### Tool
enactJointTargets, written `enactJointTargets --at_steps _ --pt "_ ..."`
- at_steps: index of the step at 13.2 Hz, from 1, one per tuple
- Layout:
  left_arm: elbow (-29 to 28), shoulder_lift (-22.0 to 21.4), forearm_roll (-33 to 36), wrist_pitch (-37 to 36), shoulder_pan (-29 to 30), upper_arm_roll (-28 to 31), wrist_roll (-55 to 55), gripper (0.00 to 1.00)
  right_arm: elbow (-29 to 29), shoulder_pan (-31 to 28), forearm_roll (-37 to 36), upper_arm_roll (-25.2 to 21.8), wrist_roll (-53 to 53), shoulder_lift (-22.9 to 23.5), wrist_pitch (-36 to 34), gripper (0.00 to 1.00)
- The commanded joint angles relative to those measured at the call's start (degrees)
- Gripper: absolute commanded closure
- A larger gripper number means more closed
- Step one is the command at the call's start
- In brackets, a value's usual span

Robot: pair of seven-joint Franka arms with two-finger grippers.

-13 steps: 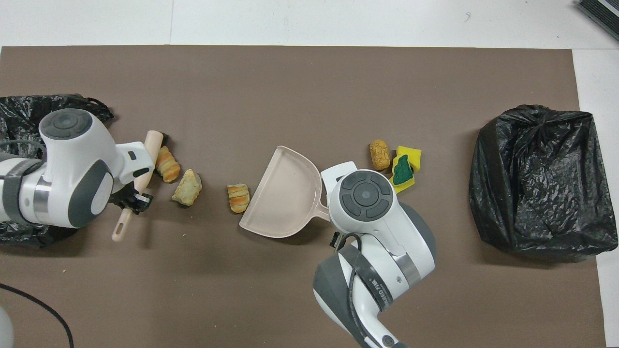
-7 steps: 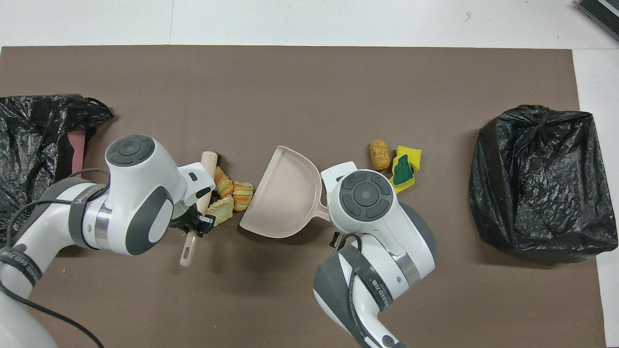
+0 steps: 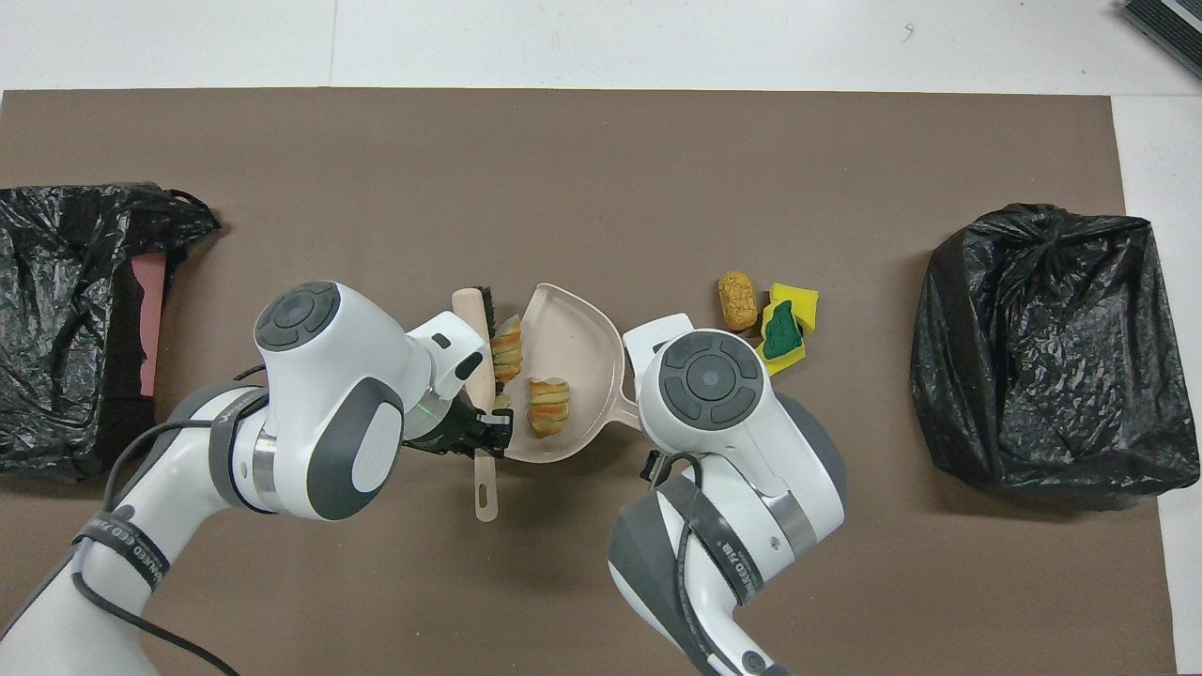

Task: Sweep and dump trash in bin
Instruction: 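Sweep the bread pieces toward the dustpan with the left gripper's brush, then sweep the remaining bread into the dustpan with the left gripper's brush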

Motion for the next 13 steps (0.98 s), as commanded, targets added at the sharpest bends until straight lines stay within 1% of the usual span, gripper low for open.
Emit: enactJointTargets --at_steps 1,3,5,6,8,10,12,13 --pt "1.67 -0.88 -1.01 -0.61 -0.18 0.44 -4.34 1.0 -0.05 0.09 1.1 0.18 1.08 0.19 0.81 1.0" --pt "2.81 -2.54 -0.66 -3.59 2.01 0.79 -4.44 1.0 -0.14 0.09 1.1 0.18 1.08 0.19 0.81 1.0" --pt "5.27 -3.86 0.3 -7.89 4.65 0.79 -4.44 1.0 -0.14 0.09 1.1 0.26 1.08 0.19 0.81 1.0" --pt "6.41 -4.31 1.97 -9.57 5.53 0.79 -4.44 1.0 -0.14 0.09 1.1 0.18 1.08 0.19 0.81 1.0" --pt "8.09 -4.4 8.36 -12.82 6.77 0.79 -4.35 1.0 -0.14 0.09 1.1 0.18 1.08 0.19 0.81 1.0" --pt "7.48 -4.57 14.26 -15.28 8.08 0.79 -3.91 1.0 -0.14 0.09 1.1 0.18 0.99 0.19 0.9 1.0" --pt "6.09 -4.49 16.74 -17.31 11.59 0.79 -3.64 1.0 -0.23 0.09 1.1 0.18 0.99 0.19 0.9 1.0" --pt "3.81 -4.49 16.83 -17.23 13.43 0.79 -3.64 1.0 -0.23 0.09 1.1 0.18 0.99 0.19 0.81 1.0"
